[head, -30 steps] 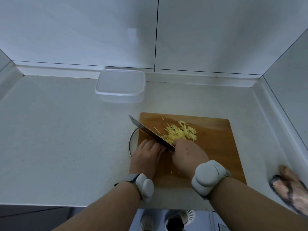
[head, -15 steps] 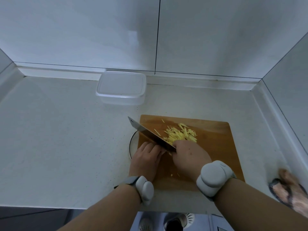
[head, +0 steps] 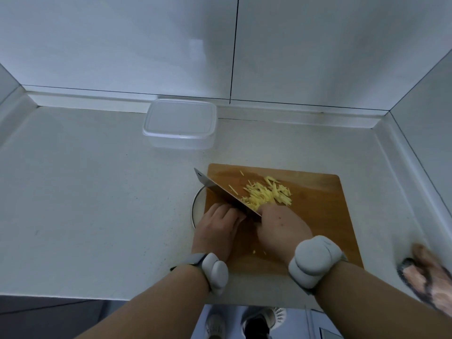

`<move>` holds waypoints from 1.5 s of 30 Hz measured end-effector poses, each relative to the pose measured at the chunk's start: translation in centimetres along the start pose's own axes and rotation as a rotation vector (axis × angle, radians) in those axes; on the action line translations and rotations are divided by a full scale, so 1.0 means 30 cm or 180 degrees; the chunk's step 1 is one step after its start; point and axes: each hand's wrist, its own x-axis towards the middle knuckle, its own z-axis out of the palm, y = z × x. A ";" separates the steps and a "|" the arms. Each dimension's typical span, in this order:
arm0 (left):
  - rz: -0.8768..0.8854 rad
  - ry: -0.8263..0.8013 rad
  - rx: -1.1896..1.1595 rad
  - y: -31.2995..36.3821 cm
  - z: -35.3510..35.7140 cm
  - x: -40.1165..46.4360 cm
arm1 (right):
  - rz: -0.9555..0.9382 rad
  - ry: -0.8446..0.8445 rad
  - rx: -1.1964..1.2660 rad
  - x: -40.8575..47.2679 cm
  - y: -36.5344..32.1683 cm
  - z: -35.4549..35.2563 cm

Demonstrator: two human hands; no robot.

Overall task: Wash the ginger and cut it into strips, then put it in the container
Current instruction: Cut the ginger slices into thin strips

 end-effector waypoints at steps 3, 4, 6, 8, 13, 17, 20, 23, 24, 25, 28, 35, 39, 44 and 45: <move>0.0004 0.0030 0.0017 0.002 -0.004 -0.002 | -0.0048 -0.0009 0.0030 0.007 -0.009 0.003; 0.0001 0.0024 0.0028 0.002 -0.006 -0.003 | -0.0048 -0.0005 0.0027 0.005 -0.007 0.000; -0.0020 0.0007 0.0027 0.007 -0.006 0.000 | -0.0040 0.0029 0.0042 0.001 0.000 -0.013; -0.0038 0.0013 0.0050 0.007 -0.003 0.003 | -0.0012 0.0046 0.0023 -0.002 0.005 -0.015; -0.0005 0.0045 0.0034 0.004 -0.007 -0.001 | -0.0058 0.0044 -0.0013 0.001 -0.012 0.012; -0.0052 -0.0028 0.0068 0.011 -0.010 0.005 | -0.0048 0.0062 0.0017 -0.009 0.000 -0.017; -0.0042 -0.0021 0.0095 0.004 -0.007 0.001 | 0.0034 -0.0061 0.0040 0.000 -0.006 -0.012; -0.0022 -0.0005 0.0033 0.006 -0.009 -0.002 | -0.0009 -0.0091 0.0077 0.010 -0.010 0.004; -0.0013 0.0001 0.0045 0.006 -0.009 0.000 | -0.0021 -0.0073 0.0086 0.012 -0.009 0.004; -0.0001 -0.0003 0.0069 0.005 -0.007 0.000 | -0.0033 -0.0055 0.0096 0.013 -0.007 0.003; 0.0013 0.0002 0.0082 0.004 -0.006 -0.002 | -0.0049 -0.0015 0.0109 0.008 -0.003 0.001; -0.0122 -0.0064 0.0023 0.007 -0.005 -0.006 | -0.0043 -0.0060 0.0078 -0.009 0.000 -0.017; -0.0155 -0.0067 -0.0016 0.004 -0.001 -0.005 | 0.0045 -0.0112 0.0065 -0.002 -0.008 -0.018; -0.0039 0.0000 -0.0038 -0.001 0.005 -0.002 | -0.0017 -0.0134 0.0125 0.011 -0.012 -0.001; -0.0031 0.0000 -0.0048 -0.001 0.004 -0.003 | -0.0015 -0.0109 0.0103 0.007 -0.010 -0.001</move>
